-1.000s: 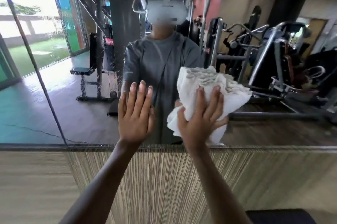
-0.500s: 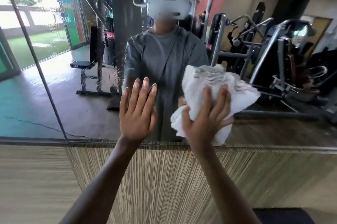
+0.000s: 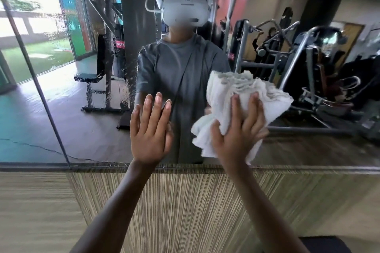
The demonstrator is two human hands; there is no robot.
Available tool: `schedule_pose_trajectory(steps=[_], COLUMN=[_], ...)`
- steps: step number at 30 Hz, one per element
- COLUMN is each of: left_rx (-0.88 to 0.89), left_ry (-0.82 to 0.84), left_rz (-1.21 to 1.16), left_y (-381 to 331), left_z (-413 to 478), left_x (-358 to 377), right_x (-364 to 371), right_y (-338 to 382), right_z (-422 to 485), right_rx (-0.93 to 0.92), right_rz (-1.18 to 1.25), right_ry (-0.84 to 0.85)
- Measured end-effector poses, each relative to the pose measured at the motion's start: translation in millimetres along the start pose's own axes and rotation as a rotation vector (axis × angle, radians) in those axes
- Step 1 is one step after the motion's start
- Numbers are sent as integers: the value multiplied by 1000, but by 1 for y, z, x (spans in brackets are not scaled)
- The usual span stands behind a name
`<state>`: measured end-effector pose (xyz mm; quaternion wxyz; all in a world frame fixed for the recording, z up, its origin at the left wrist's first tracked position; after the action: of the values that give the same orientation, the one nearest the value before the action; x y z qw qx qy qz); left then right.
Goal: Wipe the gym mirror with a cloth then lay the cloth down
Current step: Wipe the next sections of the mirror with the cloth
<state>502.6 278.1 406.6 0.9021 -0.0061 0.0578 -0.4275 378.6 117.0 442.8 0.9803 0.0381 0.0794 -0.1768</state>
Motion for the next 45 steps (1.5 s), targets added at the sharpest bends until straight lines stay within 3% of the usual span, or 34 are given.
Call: schedule_pose_trajectory(steps=[2, 4, 6, 8, 12, 15, 17, 21, 24, 26, 29, 31, 33, 37, 41, 43, 45], left_rx=[16, 38, 55, 46, 22, 22, 32, 40, 61, 58, 37, 49, 44, -32, 3, 27, 12], left_ry=[1, 18, 28, 24, -2, 6, 6, 18, 53, 50, 35, 44, 21, -30, -7, -25, -38], left_rz=[-3, -3, 16, 15, 4, -2, 15, 5, -18, -24, -4, -23, -37, -26, 76, 97, 102], left_y=[1, 3, 5, 5, 0, -1, 0, 3, 6, 7, 6, -2, -11, -1, 21, 19, 16], left_z=[-1, -2, -2, -1, 1, 0, 0, 2, 3, 7, 38, 72, 109, 164, 174, 171, 169], left_x=[0, 2, 3, 1, -1, 0, 0, -1, -4, -9, -18, -23, -28, -29, -24, -23, -21], right_x=[9, 18, 22, 19, -6, -13, -8, 6, 10, 2, -19, -32, -33, -14, -12, -22, -33], right_y=[35, 59, 54, 31, -15, -2, 25, 67, 39, 6, -31, -29, 0, 64, 35, 7, -14], right_z=[-8, -31, -51, -58, 5, 69, 78, 27, -11, -3, 62, 113, 144, 130, 94, 104, 141], right_rx=[-74, -287, -483, -550, -262, -49, -57, -510, -772, -710, -366, -105, -16, -419, -748, -709, -512], right_rz=[1, -53, -94, -85, 17, 10, -6, -110, -162, -129, -58, 36, 103, -50, -147, -136, -104], right_ry=[48, 116, 162, 183, 93, -32, -24, 77, 154, 189, 115, -6, -57, 60, 108, 122, 99])
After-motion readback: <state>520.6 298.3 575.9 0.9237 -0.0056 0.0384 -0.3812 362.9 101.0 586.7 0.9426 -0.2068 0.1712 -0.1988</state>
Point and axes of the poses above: each hand's wrist, its own z-axis towards the middle knuckle, its own x-axis out of the palm, y = z × x, the point moved 8 cm from there along z, towards the middle knuckle, and after that the axes turned 9 degrees about -x, right-handed, at the moved point
